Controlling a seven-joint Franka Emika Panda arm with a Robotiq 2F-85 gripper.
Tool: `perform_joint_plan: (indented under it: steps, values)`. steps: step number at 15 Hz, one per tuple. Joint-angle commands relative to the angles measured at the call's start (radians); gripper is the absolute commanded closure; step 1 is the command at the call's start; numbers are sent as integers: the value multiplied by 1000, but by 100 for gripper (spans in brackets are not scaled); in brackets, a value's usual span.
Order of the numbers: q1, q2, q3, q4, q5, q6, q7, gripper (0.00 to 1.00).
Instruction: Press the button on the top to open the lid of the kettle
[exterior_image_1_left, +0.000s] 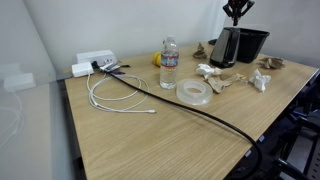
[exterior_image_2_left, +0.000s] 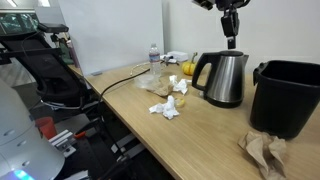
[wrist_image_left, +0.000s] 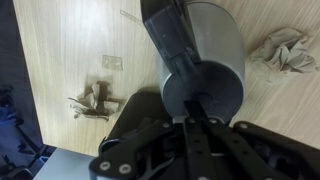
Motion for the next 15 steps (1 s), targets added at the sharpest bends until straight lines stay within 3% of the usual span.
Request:
perform_joint_plan:
  steps: [1, 15]
  values:
    - [-1, 28, -5, 43, 35, -38, -16, 100]
    - [7, 47, -4, 54, 39, -41, -25, 100]
